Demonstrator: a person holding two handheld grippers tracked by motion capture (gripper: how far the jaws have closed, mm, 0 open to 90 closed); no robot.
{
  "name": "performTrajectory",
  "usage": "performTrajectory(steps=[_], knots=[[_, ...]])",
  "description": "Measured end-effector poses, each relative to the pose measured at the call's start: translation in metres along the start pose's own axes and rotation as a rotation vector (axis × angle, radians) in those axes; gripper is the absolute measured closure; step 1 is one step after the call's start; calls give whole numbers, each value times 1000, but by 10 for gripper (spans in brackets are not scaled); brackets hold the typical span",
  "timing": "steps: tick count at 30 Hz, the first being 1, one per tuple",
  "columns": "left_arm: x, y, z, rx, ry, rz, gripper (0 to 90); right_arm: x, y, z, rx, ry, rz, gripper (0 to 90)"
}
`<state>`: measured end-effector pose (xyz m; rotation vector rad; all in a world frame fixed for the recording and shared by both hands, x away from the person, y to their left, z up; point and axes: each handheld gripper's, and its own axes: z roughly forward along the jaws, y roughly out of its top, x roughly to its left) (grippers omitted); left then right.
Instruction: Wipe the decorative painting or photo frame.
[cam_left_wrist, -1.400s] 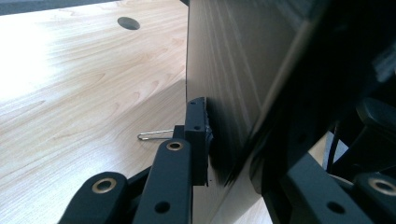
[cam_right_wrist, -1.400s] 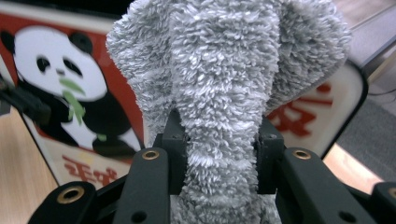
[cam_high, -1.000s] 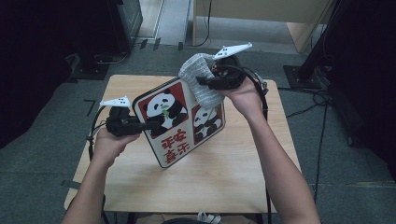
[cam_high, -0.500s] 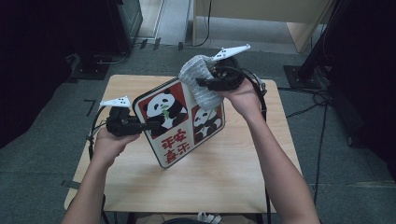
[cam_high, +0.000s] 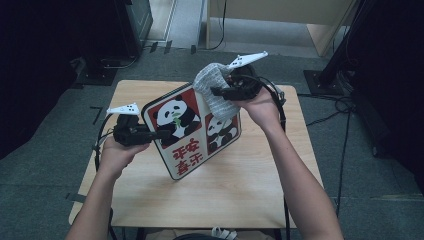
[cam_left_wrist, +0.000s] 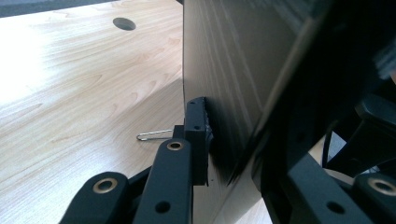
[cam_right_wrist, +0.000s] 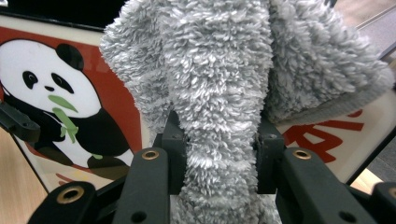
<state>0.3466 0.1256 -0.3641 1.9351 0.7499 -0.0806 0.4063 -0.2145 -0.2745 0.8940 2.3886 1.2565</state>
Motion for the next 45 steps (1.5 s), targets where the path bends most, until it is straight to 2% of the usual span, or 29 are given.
performTrajectory(steps=[13, 28, 38, 45], knots=[[0, 0, 0, 1, 1, 3, 776, -2, -10, 3, 8, 9, 0, 660], [-1, 1, 0, 4, 2, 7, 776, -5, -30, 7, 12, 27, 15, 660], [-1, 1, 0, 4, 5, 10, 776, -5, -47, 12, -4, 51, 27, 660], [-1, 1, 0, 5, 5, 10, 776, -7, -52, 14, 12, 49, 24, 660]])
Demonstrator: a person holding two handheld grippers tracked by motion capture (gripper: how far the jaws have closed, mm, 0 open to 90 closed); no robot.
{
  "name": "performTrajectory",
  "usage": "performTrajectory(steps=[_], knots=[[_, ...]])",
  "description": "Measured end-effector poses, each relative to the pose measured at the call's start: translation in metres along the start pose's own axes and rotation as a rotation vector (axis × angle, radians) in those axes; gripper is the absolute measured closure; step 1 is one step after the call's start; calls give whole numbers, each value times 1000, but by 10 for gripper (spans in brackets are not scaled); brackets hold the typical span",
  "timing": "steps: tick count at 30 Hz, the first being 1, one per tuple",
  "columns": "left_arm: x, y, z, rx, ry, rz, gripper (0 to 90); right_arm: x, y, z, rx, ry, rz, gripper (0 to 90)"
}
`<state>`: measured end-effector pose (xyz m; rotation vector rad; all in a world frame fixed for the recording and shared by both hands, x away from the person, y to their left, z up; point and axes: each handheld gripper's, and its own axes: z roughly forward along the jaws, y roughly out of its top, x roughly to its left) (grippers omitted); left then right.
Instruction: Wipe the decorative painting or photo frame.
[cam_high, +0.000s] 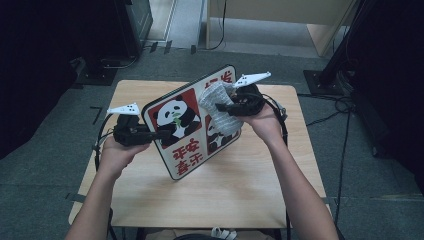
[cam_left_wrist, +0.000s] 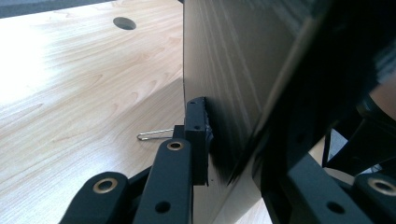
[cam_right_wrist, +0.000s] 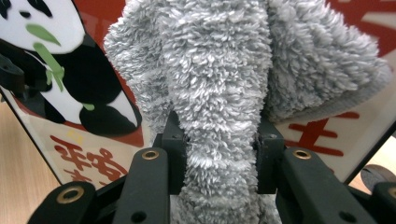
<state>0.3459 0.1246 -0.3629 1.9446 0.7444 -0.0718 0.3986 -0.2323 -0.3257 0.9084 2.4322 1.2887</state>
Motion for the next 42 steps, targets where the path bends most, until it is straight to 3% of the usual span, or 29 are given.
performTrajectory(steps=[42], knots=[[0, 0, 0, 2, -1, 0, 774, -3, -39, 18, 56, 1, 41, 653]])
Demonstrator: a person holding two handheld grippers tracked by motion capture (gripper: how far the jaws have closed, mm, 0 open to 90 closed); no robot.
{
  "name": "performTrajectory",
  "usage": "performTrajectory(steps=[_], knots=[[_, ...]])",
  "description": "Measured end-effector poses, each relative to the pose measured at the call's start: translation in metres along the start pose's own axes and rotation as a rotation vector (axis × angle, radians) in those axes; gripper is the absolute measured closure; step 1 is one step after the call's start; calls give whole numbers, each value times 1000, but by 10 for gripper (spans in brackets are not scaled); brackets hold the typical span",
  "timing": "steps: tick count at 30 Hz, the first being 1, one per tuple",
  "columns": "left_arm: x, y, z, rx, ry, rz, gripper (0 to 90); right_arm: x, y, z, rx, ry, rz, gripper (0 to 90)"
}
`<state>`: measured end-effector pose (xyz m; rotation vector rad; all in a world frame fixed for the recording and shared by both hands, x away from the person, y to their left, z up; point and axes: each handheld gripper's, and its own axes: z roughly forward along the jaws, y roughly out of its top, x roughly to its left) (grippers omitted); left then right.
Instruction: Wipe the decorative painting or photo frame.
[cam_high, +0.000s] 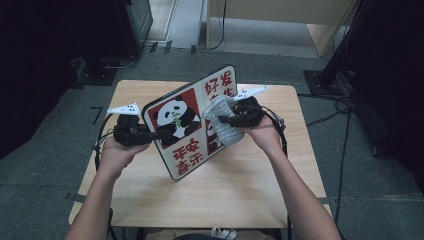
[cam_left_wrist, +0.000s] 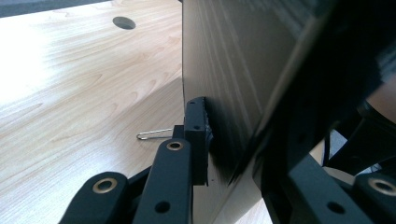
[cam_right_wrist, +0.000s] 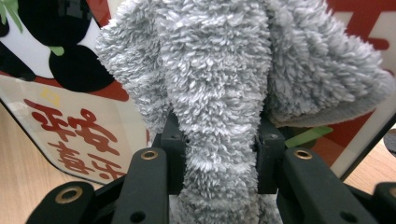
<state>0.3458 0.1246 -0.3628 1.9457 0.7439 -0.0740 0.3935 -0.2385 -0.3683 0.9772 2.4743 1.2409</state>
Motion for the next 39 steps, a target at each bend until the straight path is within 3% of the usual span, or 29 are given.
performTrajectory(steps=[30, 39], knots=[[0, 0, 0, 1, 0, 4, 771, -5, -32, 17, 63, 7, 37, 649], [1, 0, 0, 2, -8, 1, 769, -6, -44, 24, 105, 10, 56, 649]])
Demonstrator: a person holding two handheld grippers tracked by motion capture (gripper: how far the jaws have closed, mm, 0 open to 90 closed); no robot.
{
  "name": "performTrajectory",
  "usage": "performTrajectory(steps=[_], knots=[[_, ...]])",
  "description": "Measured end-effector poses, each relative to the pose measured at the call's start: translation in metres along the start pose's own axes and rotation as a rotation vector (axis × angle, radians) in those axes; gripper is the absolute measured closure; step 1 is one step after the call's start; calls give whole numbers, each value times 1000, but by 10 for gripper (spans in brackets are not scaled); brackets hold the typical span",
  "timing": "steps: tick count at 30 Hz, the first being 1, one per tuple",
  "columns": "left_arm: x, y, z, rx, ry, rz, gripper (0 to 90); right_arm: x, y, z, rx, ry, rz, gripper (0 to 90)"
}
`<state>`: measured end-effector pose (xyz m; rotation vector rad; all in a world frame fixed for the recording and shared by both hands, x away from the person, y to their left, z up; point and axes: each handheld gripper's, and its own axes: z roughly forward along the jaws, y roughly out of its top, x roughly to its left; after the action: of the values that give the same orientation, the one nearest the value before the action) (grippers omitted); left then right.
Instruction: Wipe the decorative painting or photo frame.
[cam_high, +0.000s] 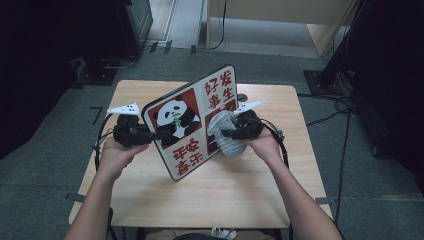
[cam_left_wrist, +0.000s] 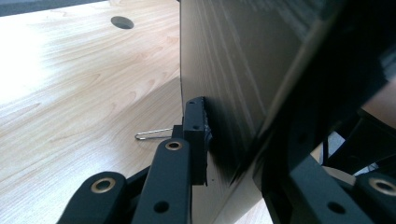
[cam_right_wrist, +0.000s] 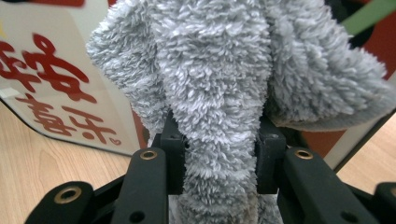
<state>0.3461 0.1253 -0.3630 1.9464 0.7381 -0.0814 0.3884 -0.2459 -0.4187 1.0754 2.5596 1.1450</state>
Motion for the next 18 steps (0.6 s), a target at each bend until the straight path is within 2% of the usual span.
performTrajectory(steps=[18], knots=[[0, 0, 0, 0, -1, 6, 766, -6, -25, 19, 91, 0, 32, 649]])
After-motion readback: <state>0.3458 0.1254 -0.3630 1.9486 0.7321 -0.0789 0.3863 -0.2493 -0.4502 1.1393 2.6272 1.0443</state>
